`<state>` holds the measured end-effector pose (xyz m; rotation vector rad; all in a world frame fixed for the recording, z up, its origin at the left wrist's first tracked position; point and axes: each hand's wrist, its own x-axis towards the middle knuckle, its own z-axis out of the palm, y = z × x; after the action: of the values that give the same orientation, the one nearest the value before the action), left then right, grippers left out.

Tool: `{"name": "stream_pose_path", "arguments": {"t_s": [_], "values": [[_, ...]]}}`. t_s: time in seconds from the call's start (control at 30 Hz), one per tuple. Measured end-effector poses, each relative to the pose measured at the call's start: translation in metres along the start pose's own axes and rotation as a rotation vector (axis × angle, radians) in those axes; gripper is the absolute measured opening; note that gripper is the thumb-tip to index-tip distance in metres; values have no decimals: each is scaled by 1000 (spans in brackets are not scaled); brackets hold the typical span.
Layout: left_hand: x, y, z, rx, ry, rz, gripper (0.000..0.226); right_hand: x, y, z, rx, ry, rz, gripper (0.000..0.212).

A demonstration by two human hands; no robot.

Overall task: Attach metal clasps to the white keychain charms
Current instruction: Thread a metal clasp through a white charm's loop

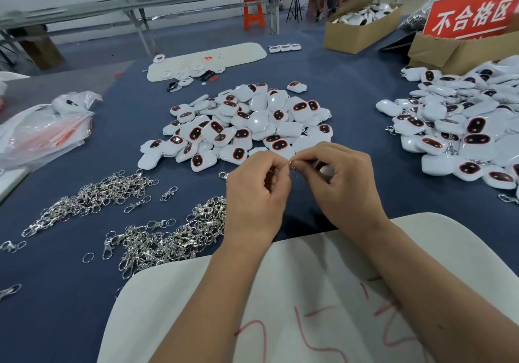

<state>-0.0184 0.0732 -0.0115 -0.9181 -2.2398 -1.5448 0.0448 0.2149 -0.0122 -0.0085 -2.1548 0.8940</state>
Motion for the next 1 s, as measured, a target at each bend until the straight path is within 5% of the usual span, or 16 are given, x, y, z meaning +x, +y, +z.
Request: {"name": "stream_pose_path", "arguments": {"t_s": [0.2,0.5,1.0], "values": [[2,-1,0,8,80,60,9,1,6,3,175,-188,198,10],[0,-2,1,-15,40,115,13,4,8,-4,407,-145,306,15],[0,-4,2,-84,4,40,10,1,-2,-3,168,-38,39,12]]}}
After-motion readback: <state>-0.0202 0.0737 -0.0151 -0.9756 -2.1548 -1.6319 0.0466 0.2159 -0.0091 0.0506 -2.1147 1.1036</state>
